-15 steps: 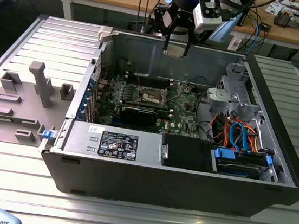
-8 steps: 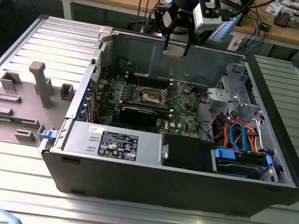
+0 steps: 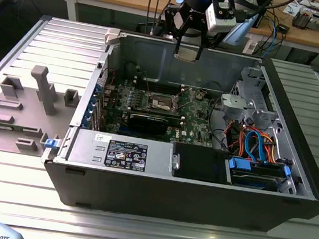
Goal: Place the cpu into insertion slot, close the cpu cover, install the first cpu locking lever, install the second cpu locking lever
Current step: 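Place the cpu into insertion slot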
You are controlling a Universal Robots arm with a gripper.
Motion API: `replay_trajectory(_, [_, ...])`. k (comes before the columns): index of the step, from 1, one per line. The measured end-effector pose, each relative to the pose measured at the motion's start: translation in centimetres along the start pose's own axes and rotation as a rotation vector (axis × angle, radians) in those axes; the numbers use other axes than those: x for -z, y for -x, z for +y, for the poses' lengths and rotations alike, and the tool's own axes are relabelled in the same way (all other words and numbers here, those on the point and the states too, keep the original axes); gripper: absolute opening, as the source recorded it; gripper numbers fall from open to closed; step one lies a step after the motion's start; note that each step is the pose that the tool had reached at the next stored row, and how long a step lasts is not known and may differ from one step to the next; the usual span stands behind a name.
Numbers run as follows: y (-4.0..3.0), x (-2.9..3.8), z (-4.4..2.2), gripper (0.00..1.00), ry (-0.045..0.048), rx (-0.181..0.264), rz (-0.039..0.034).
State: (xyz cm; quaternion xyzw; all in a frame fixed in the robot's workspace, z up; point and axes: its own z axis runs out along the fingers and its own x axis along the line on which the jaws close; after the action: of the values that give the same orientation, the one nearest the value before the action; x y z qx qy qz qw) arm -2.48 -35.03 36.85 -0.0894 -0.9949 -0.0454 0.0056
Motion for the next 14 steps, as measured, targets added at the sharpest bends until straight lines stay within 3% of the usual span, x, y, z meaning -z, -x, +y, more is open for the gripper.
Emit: replay_trajectory(14, [0.0, 0.0, 0.0, 0.54, 0.0006, -0.028, -0.0026])
